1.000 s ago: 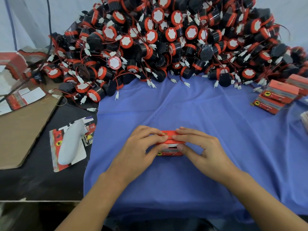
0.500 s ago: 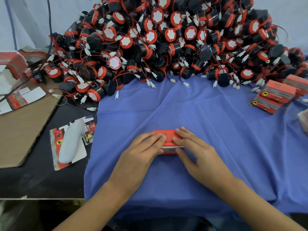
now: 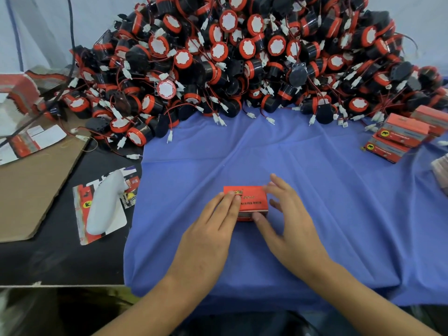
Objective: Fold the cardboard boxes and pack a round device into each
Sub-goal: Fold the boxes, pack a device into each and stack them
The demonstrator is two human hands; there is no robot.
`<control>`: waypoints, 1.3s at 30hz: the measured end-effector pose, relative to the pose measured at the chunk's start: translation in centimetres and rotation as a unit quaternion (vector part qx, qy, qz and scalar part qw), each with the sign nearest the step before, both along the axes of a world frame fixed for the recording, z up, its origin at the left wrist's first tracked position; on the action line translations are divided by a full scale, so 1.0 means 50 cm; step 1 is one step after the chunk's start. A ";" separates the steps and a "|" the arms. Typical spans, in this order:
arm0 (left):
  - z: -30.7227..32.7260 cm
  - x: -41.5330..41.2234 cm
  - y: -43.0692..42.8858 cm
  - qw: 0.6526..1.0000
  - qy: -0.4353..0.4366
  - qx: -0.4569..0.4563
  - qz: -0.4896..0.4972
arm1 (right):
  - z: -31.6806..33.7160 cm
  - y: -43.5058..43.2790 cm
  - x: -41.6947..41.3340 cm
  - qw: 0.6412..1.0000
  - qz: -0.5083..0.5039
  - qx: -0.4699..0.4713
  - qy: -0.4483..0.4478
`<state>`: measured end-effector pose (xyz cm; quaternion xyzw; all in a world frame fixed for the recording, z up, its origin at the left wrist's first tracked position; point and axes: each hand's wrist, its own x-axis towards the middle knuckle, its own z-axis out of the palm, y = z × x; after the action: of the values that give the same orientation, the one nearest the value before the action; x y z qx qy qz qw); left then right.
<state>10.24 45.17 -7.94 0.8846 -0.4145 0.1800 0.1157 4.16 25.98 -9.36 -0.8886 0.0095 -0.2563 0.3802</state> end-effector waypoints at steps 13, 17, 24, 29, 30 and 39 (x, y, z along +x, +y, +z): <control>0.010 -0.010 -0.023 0.996 0.086 -0.013 0.010 | 0.004 0.005 -0.004 0.995 -0.050 -0.086 -0.030; 0.007 -0.011 -0.028 0.996 0.087 -0.012 0.015 | 0.006 0.008 -0.006 0.995 -0.055 -0.085 -0.018; 0.000 -0.011 -0.036 0.992 0.114 -0.051 0.010 | 0.005 0.009 -0.002 0.996 -0.011 -0.081 0.034; -0.008 -0.012 -0.033 0.987 0.137 -0.083 -0.011 | 0.006 0.006 -0.001 0.998 -0.011 -0.062 0.030; -0.010 -0.011 -0.033 0.986 0.140 -0.091 -0.015 | 0.005 0.005 -0.001 0.998 -0.009 -0.056 0.031; -0.028 -0.006 -0.028 0.962 0.191 -0.192 -0.028 | 0.003 -0.003 0.003 0.999 0.011 0.008 0.035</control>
<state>9.96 43.76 -9.34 0.8518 -0.3668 0.0810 0.3651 4.32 25.83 -9.20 -0.8939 0.0149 -0.2209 0.3899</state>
